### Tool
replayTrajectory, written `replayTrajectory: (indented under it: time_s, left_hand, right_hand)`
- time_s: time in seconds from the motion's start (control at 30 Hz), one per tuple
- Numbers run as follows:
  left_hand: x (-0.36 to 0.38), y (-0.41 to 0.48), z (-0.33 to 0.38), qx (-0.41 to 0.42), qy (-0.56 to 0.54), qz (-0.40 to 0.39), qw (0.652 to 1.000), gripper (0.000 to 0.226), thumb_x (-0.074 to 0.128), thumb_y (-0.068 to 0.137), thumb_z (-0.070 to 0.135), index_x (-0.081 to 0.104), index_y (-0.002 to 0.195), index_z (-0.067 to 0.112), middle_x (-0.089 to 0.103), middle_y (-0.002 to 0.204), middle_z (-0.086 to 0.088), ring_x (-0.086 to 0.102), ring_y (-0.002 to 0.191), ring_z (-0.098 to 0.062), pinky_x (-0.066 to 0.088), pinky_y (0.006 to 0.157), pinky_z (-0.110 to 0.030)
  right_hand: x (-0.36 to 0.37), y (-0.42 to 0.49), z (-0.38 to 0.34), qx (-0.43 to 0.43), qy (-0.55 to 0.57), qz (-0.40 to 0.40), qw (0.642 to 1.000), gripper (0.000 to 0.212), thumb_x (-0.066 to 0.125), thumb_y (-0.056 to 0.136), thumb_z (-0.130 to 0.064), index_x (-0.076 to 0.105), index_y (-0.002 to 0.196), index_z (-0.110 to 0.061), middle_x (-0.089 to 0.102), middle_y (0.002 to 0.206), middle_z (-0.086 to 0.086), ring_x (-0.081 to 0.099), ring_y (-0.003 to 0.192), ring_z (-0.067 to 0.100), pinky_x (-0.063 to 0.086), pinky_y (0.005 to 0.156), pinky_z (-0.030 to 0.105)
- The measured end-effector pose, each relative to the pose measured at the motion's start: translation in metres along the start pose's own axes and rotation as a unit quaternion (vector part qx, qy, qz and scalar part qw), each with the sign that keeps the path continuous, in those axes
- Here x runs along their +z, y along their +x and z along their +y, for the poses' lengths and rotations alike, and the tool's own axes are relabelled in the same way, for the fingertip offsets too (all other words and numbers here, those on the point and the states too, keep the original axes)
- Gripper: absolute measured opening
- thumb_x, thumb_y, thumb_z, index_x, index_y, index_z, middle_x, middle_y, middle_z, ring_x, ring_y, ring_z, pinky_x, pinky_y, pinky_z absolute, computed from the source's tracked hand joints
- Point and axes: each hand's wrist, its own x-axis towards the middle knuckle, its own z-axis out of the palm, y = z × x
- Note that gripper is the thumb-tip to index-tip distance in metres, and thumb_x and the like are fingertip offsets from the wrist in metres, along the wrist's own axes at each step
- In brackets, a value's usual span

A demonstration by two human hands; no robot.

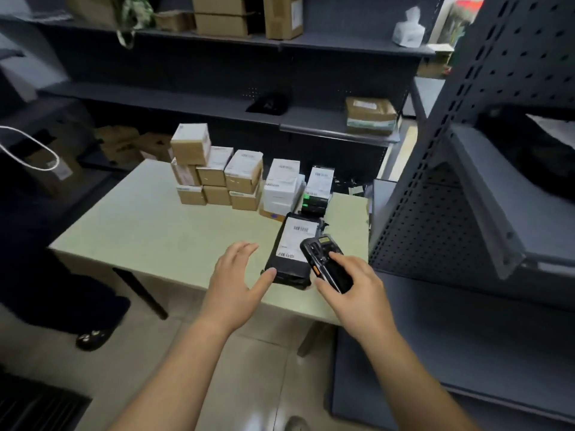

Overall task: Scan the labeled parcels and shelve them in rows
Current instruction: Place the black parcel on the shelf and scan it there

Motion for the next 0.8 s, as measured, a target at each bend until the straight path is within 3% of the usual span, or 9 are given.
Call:
replayTrajectory:
  time_s: [0.13, 0.27, 0.37, 0.5, 0.63, 0.8]
  left_hand:
    - [0.028, 0.055, -0.016, -0.006, 0.013, -0.037, 0.999, 0.059, 0.058, 0.091, 0.05, 0.045, 0.142, 0.023, 0.039, 0.146, 0.005, 0.032, 0.137, -0.013, 0.026, 0.115, -0.03]
    - [0.061, 0.082, -0.032, -0.031, 0.02, -0.107, 0.994, 0.067, 0.046, 0.083, 0.062, 0.046, 0.14, 0.025, 0.043, 0.142, 0.006, 0.038, 0.13, -0.014, 0.03, 0.109, -0.029]
    - [0.087, 0.096, -0.047, -0.029, 0.04, -0.151, 0.987, 0.073, 0.038, 0.079, 0.07, 0.048, 0.139, 0.028, 0.046, 0.139, 0.007, 0.044, 0.124, -0.018, 0.039, 0.104, -0.036]
    - [0.118, 0.123, -0.058, -0.024, 0.09, -0.189, 0.978, 0.064, 0.05, 0.087, 0.063, 0.04, 0.144, 0.035, 0.039, 0.146, 0.009, 0.04, 0.124, -0.023, 0.039, 0.103, -0.04]
    - [0.148, 0.147, -0.059, -0.036, 0.142, -0.217, 0.965, 0.069, 0.049, 0.086, 0.068, 0.035, 0.146, 0.038, 0.026, 0.155, 0.009, 0.031, 0.132, -0.026, 0.034, 0.108, -0.041]
    - [0.18, 0.161, -0.048, -0.07, 0.18, -0.234, 0.953, 0.074, 0.05, 0.08, 0.074, 0.036, 0.143, 0.038, 0.025, 0.145, 0.005, 0.033, 0.121, -0.03, 0.041, 0.096, -0.042]
  right_hand:
    - [0.006, 0.046, 0.021, 0.048, -0.002, 0.01, 0.999, 0.051, 0.074, 0.081, -0.043, 0.061, 0.129, -0.032, 0.056, 0.115, -0.016, 0.051, 0.101, 0.002, 0.039, 0.084, 0.019]
    - [0.012, 0.068, 0.046, 0.095, -0.039, -0.001, 0.995, 0.051, 0.073, 0.08, -0.047, 0.061, 0.128, -0.034, 0.057, 0.114, -0.016, 0.055, 0.101, 0.005, 0.046, 0.084, 0.025]
    - [0.025, 0.074, 0.063, 0.135, -0.059, -0.015, 0.989, 0.055, 0.069, 0.076, -0.054, 0.061, 0.127, -0.036, 0.058, 0.114, -0.015, 0.058, 0.101, 0.009, 0.05, 0.084, 0.028]
    - [0.038, 0.077, 0.072, 0.19, -0.075, -0.025, 0.979, 0.054, 0.068, 0.077, -0.054, 0.059, 0.127, -0.038, 0.059, 0.116, -0.015, 0.058, 0.102, 0.01, 0.053, 0.084, 0.034]
    - [0.042, 0.083, 0.079, 0.212, -0.072, -0.005, 0.975, 0.051, 0.074, 0.079, -0.045, 0.061, 0.128, -0.036, 0.06, 0.114, -0.011, 0.057, 0.1, 0.009, 0.051, 0.08, 0.029]
    - [0.045, 0.095, 0.084, 0.225, -0.074, 0.002, 0.972, 0.051, 0.074, 0.08, -0.043, 0.06, 0.128, -0.037, 0.06, 0.113, -0.011, 0.057, 0.099, 0.008, 0.051, 0.082, 0.029]
